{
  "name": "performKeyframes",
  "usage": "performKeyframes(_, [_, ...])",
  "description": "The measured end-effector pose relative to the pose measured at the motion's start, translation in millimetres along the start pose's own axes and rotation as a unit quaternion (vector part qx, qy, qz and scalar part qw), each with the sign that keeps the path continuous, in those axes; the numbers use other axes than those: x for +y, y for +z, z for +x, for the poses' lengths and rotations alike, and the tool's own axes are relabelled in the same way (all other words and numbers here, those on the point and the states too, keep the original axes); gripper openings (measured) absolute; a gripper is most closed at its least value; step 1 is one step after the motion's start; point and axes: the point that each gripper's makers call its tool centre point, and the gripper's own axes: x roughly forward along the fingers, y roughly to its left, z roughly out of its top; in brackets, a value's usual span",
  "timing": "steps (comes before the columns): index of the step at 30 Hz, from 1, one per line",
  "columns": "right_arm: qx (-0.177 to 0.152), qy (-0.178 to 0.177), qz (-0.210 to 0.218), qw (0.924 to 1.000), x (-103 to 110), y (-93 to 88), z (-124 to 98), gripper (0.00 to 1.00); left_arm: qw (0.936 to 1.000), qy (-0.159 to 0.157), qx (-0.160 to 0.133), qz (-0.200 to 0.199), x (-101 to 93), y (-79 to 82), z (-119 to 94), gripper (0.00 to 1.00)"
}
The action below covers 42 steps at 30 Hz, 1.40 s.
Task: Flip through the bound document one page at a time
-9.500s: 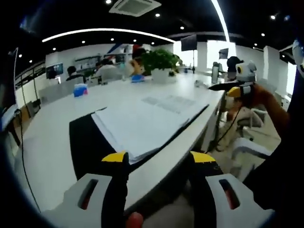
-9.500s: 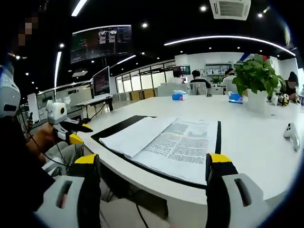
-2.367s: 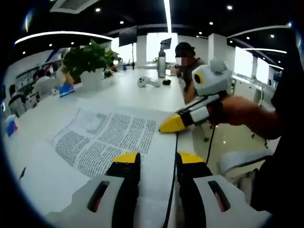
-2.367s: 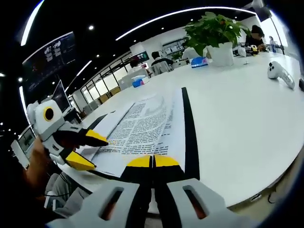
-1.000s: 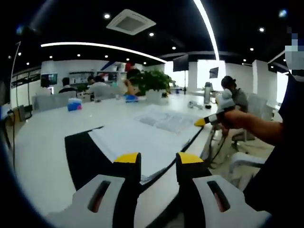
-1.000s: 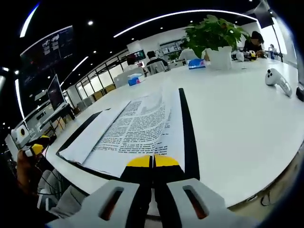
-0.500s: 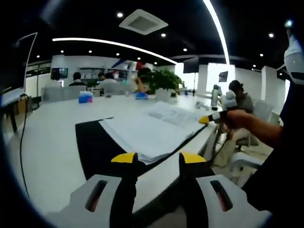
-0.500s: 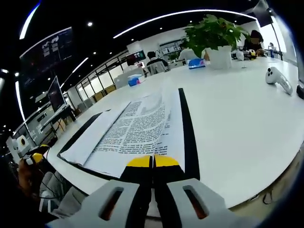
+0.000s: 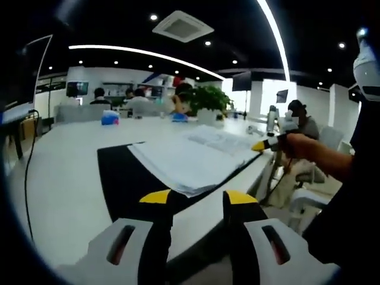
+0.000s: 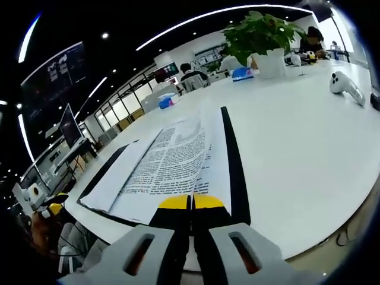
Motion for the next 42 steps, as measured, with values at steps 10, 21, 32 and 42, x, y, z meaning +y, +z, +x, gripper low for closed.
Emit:
performKeyframes(10, [0.017,-0.004,0.005,0.9998,0,2.4,0,0.02,0.9998,-0.019,-0.002,0.009,-4.2,4.7,-10,0.33])
performKeyframes(21, [-0.027,0.005,-0.02,0.9994,19,47.5,-16,0.02,0.9999,-0.008,0.0,0.01,0.9,3.8,-7,0.38])
performKeyframes(32, [-0.072,0.04,-0.075,0.9938,76,85.0,-18,0.02,1.0,0.001,-0.003,0.008,10.1,3.1,-11,0.38])
performKeyframes(42, [-0.087,0.086,-0.125,0.9846,139,98.0,-6,0.02,0.9998,-0.021,-0.004,0.003,2.0,-0.7,-5,0.36])
